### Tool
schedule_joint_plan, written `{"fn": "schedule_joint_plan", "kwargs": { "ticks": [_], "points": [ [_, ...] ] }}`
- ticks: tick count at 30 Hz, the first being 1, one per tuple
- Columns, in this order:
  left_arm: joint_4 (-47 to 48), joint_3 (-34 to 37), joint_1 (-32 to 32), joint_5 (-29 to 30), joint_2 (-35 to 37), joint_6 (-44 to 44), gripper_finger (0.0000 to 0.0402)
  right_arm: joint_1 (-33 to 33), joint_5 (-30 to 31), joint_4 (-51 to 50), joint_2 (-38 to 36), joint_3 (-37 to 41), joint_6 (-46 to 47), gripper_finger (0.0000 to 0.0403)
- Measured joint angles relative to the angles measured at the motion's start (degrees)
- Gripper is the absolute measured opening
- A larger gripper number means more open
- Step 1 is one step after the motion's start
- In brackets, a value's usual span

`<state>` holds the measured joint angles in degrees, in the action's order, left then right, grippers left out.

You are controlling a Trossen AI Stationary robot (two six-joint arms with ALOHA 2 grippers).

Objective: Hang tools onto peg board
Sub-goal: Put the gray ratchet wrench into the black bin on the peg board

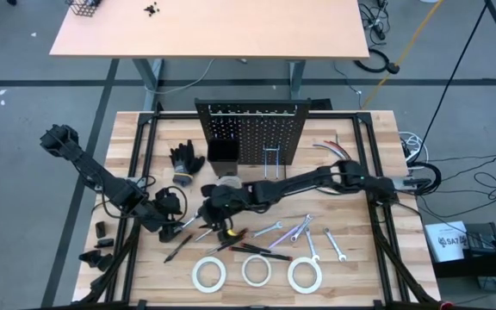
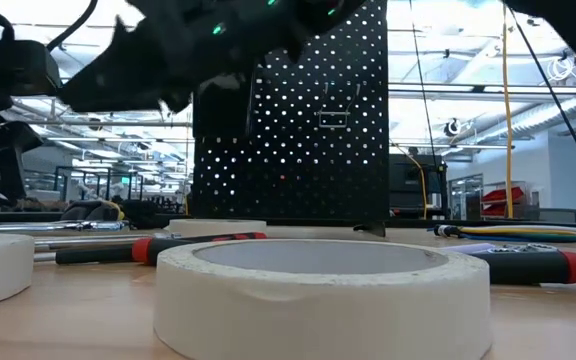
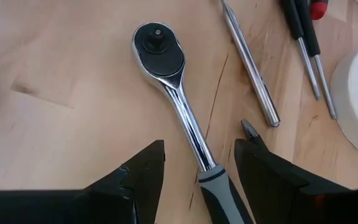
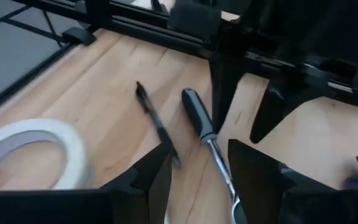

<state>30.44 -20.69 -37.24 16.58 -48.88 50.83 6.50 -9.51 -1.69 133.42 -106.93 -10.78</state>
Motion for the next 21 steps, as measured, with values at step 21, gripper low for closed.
{"fn": "schedule_joint_plan", "kwargs": {
  "ticks": [21],
  "points": [
    [0.0,-0.02,0.02,0.72,0.0,-0.11,0.0196,-1.08,15.81,-10.92,9.1,-8.01,13.07,0.0153]
  ]
}}
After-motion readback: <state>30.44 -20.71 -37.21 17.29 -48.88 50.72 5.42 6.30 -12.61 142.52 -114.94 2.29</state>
